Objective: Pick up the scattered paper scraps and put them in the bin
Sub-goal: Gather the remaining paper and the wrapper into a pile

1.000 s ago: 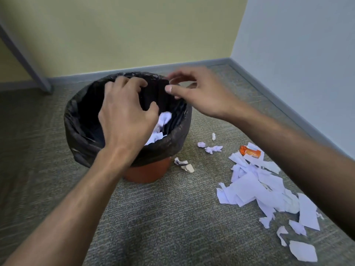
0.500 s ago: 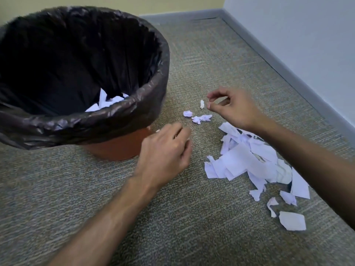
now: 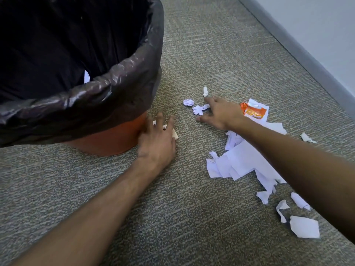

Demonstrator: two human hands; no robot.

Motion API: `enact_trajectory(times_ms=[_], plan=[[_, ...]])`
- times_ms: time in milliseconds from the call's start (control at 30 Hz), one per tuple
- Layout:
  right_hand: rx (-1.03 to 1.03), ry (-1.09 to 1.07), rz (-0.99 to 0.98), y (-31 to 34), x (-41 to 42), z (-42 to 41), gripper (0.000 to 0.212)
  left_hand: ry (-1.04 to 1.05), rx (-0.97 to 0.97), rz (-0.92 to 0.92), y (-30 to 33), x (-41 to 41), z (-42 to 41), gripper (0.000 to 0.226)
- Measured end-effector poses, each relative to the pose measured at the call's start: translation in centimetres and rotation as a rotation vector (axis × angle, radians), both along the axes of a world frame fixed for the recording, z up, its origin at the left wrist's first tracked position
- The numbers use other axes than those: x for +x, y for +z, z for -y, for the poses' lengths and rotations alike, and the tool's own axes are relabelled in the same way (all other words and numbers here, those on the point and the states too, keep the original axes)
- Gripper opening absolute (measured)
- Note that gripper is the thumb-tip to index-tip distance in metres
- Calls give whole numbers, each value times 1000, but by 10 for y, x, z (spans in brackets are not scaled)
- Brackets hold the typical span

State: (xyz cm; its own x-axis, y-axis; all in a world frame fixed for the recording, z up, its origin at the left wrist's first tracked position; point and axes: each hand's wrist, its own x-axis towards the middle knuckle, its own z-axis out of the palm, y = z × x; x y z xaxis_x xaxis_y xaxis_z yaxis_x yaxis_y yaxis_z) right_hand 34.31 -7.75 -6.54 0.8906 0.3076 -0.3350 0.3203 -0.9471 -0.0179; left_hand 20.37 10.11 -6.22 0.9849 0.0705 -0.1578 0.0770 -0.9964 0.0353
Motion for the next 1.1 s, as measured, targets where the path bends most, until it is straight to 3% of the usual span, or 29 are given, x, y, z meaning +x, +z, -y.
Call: enact_trajectory(times_ms=[267,467,833,1100], plan=[[44,170,133,-10,2,-36,52,-39,-51,-2,-7,7,-2,24],[200,164,164,-11,1,-50,25,-86,-96,-16,-7,12,-4,24],[666,-115,178,28,-13,-11,23,-113,-177,54,22,6,0,25],[1016,-165,196,114,-28,11,17,-179,-245,377,110,-13,41,23]])
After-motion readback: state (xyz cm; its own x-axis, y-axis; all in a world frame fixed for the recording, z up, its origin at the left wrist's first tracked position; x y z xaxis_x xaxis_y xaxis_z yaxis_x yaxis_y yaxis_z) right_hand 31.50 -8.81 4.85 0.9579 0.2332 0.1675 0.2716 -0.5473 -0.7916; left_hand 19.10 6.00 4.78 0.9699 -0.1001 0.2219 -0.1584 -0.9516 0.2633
